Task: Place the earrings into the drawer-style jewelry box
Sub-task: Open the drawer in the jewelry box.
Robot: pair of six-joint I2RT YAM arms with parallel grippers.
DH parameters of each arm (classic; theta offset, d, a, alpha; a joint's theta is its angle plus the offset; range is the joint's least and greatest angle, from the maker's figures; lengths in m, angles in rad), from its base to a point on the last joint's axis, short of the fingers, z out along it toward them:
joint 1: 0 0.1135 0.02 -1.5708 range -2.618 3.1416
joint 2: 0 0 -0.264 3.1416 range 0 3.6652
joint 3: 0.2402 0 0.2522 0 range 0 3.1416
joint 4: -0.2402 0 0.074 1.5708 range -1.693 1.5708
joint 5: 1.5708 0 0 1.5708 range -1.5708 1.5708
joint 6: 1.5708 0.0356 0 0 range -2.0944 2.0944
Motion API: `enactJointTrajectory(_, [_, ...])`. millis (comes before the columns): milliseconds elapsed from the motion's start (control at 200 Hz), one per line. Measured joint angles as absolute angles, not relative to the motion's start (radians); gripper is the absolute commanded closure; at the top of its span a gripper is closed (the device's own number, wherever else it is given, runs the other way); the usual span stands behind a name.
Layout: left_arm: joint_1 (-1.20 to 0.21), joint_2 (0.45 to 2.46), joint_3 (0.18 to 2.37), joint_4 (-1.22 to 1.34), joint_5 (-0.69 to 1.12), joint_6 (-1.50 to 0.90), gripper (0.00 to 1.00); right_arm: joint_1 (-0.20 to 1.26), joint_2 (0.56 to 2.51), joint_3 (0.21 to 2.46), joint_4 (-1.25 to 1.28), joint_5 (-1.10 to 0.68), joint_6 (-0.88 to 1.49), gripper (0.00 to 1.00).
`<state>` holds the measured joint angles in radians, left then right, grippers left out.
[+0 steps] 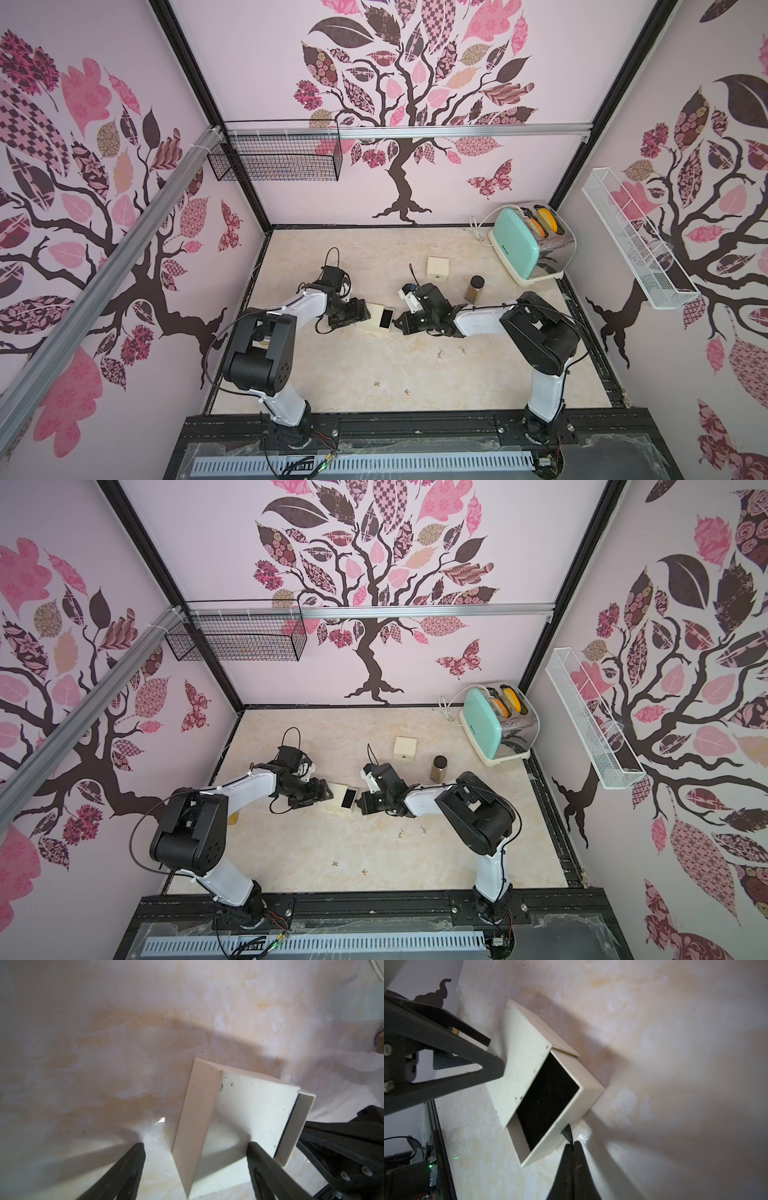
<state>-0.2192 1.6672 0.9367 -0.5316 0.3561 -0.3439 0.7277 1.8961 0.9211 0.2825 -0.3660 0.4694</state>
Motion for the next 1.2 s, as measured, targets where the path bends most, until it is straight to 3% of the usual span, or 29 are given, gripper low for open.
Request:
enactJointTrajectory(375, [-0.219, 1.667, 0.937, -0.531, 0.353, -0.343, 0.20, 0.704, 1.863, 0.896, 0.246, -0.345, 0.460, 1.00])
enactJointTrajectory(415, [-0.219, 1.667, 0.937, -0.531, 0.353, -0.343, 0.20, 0.704, 1.854, 0.896, 0.241, -0.344, 0.460, 0.82])
enactJointTrajectory(465, [-0.219, 1.667, 0.937, -0.532, 0.353, -0.343, 0.20, 0.704, 1.837, 0.896, 0.233, -0.341, 0.464, 0.70])
enactJointTrajectory(535, [-0.219, 1.667, 0.937, -0.532, 0.352, -0.343, 0.20, 0.706, 1.810, 0.897, 0.214, -0.320, 0.468, 0.46])
enactJointTrajectory(615, [-0.219, 1.667, 0.937, -0.531, 0.352, -0.343, 0.21, 0.720, 1.793, 0.920, 0.183, -0.262, 0.467, 0.33])
enactJointTrajectory(910, [-0.218, 1.671, 0.937, -0.530, 0.357, -0.342, 0.20, 0.819, 1.889, 1.137, 0.062, -0.044, 0.432, 0.31])
enactJointTrajectory(1200, [-0.218, 1.671, 0.937, -0.529, 0.358, -0.343, 0.20, 0.828, 1.935, 1.146, -0.002, 0.031, 0.400, 0.35])
